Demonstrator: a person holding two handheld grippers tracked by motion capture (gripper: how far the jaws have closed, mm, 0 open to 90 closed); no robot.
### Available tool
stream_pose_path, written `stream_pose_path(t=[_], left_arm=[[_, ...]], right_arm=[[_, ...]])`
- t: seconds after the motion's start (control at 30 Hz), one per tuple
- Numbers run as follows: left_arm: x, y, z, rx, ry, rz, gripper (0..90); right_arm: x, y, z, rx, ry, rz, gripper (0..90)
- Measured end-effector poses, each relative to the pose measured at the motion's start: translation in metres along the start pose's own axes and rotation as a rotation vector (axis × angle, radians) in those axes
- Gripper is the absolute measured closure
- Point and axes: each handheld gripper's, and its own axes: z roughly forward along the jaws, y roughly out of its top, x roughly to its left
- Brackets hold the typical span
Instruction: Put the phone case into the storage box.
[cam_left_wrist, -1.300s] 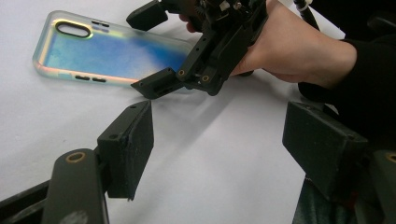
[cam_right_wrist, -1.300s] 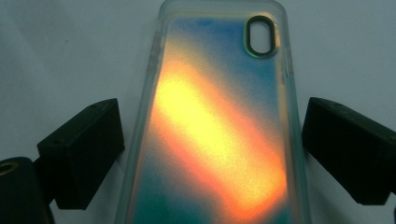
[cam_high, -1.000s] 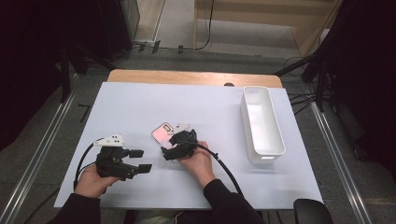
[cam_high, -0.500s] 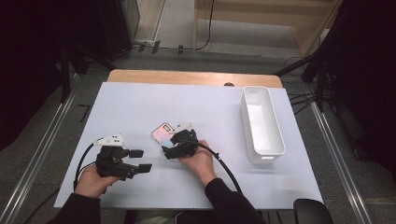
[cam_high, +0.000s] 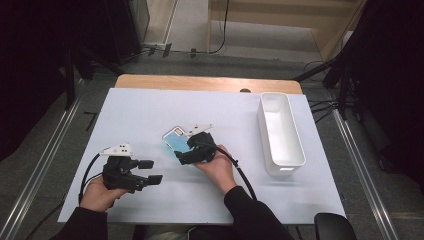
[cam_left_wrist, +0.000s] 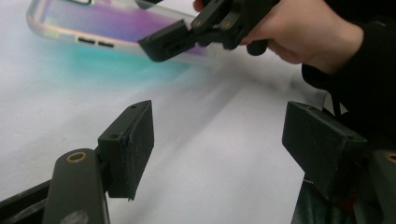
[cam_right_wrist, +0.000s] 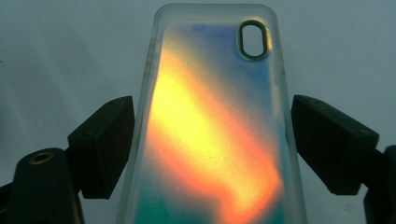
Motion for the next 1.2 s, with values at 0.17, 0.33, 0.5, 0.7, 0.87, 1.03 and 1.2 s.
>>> stream_pose_path(t=[0.17, 0.33, 0.5, 0.7, 0.87, 1.03, 1.2], left_arm=[[0.000, 0.000, 0.000, -0.006, -0.006, -0.011, 24.9], [0.001, 0.000, 0.001, -0.002, -0.034, -0.053, 24.9], [0.000, -0.001, 0.001, -0.010, -0.045, -0.060, 21.3], [-0.002, 0.000, 0.003, -0.004, -0.033, -0.091, 20.2], [-0.008, 0.001, 0.004, -0.010, 0.014, -0.092, 20.4], [-0.010, 0.003, 0.007, -0.007, 0.000, -0.113, 21.6], [-0.011, 0.007, 0.008, -0.010, -0.020, -0.118, 22.6]], right_arm=[[-0.004, 0.007, -0.013, -0.017, 0.020, 0.008, 15.3], [-0.010, 0.009, -0.027, -0.016, 0.058, 0.045, 15.3], [-0.016, 0.009, -0.038, -0.009, 0.089, 0.061, 15.3], [-0.023, 0.005, -0.055, -0.009, 0.112, 0.060, 15.3], [-0.027, 0.000, -0.066, -0.016, 0.126, 0.080, 15.3], [-0.032, -0.005, -0.070, -0.041, 0.124, 0.105, 15.3], [-0.034, -0.009, -0.072, -0.060, 0.117, 0.117, 15.3]])
